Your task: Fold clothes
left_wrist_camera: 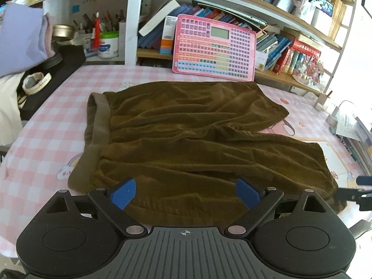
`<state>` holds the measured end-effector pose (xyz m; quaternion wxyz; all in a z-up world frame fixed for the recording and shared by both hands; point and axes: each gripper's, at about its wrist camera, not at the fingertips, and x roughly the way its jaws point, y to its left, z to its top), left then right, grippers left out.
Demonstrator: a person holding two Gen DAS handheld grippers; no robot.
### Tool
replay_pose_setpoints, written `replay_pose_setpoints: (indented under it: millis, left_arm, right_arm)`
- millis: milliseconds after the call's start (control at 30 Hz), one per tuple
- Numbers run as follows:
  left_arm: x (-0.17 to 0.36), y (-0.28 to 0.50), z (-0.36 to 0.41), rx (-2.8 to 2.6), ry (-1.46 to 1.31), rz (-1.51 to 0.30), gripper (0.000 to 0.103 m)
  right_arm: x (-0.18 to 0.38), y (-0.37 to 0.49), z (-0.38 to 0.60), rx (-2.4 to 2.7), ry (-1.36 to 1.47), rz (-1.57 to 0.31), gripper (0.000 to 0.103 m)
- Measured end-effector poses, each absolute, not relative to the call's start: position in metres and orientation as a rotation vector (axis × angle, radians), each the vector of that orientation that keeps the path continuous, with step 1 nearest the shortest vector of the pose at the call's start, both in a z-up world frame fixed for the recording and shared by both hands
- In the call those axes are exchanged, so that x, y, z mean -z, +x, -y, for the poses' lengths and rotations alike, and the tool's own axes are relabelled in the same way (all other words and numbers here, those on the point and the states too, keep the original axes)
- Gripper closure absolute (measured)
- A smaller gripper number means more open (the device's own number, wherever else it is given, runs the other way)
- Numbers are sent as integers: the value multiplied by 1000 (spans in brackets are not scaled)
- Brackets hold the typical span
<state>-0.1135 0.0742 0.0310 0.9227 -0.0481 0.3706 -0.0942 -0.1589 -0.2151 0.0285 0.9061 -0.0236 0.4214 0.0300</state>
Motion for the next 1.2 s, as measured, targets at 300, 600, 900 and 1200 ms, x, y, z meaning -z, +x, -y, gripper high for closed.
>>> replay_pose_setpoints:
  millis: [300,600,900,1200]
  left_arm:
    - [-53,-67,-70,145,-64,-709,8]
    - [-75,6,-59,77,84,-693,8]
    - [-75,66,-50,-10,166,-755,8]
    - [-49,119,-69,-42,252,-815,8]
  right_arm:
    - [-61,-89,250,-275,-116,-754,12]
    - [-88,51,298,-434,-242,-661,12]
    - [-55,210,338,-492,-246,-698,15]
    - [-5,286,339,-522,-301,-760,19]
